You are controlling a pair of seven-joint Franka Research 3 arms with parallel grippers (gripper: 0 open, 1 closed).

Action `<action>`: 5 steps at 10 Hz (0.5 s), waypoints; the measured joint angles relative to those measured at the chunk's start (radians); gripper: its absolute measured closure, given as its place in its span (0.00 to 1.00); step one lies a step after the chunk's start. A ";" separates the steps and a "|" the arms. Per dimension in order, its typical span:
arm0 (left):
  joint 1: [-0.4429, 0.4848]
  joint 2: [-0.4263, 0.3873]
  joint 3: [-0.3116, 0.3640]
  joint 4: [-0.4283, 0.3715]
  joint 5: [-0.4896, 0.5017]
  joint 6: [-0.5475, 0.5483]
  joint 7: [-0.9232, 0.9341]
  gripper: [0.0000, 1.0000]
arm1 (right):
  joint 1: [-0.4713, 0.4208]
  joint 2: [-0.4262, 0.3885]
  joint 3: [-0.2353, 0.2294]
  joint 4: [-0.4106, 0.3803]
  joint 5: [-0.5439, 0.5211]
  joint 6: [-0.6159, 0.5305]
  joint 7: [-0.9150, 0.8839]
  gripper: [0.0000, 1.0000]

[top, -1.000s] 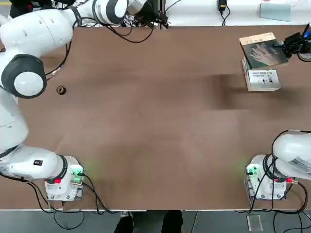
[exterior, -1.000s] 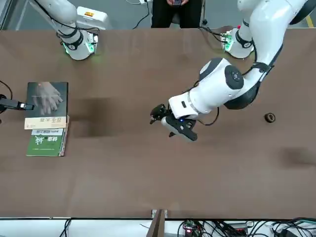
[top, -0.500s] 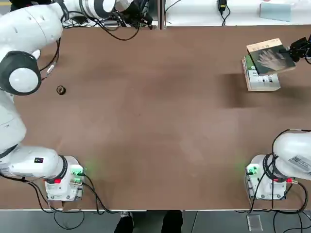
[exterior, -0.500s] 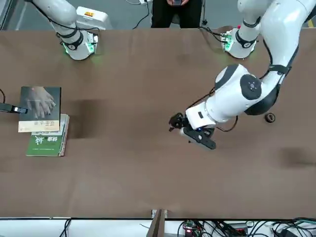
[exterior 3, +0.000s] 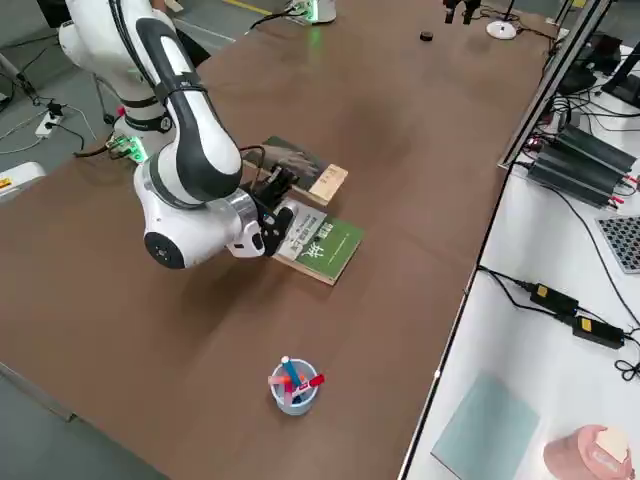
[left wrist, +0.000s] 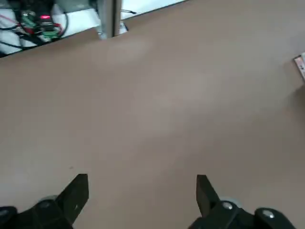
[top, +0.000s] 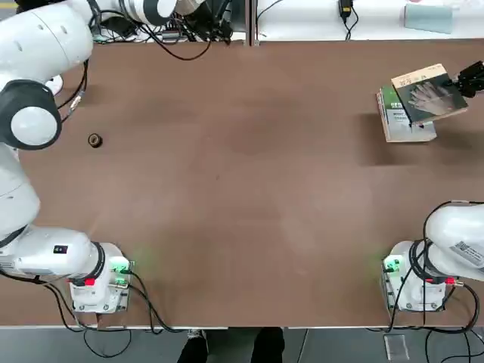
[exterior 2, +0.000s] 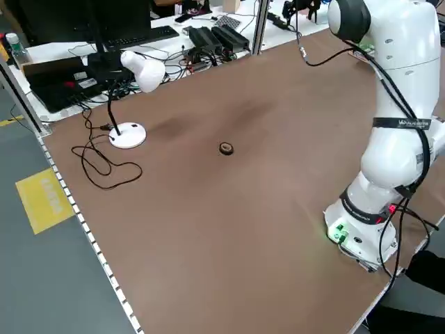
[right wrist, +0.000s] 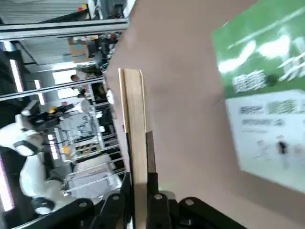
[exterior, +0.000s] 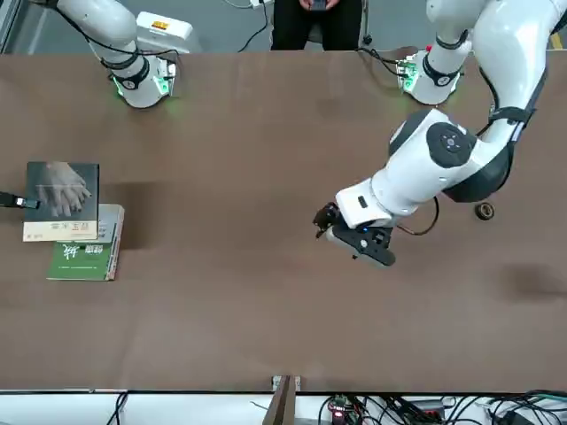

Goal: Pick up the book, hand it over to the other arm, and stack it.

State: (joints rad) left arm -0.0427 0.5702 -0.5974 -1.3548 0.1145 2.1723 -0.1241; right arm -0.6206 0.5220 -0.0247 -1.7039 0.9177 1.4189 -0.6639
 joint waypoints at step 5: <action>0.016 -0.001 0.043 -0.004 0.000 -0.047 0.001 0.00 | -0.001 0.069 0.000 0.051 -0.012 0.116 -0.074 0.85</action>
State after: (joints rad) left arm -0.0268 0.5697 -0.5544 -1.3590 0.1147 2.1249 -0.1229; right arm -0.6220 0.5906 -0.0242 -1.6532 0.9057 1.5351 -0.7380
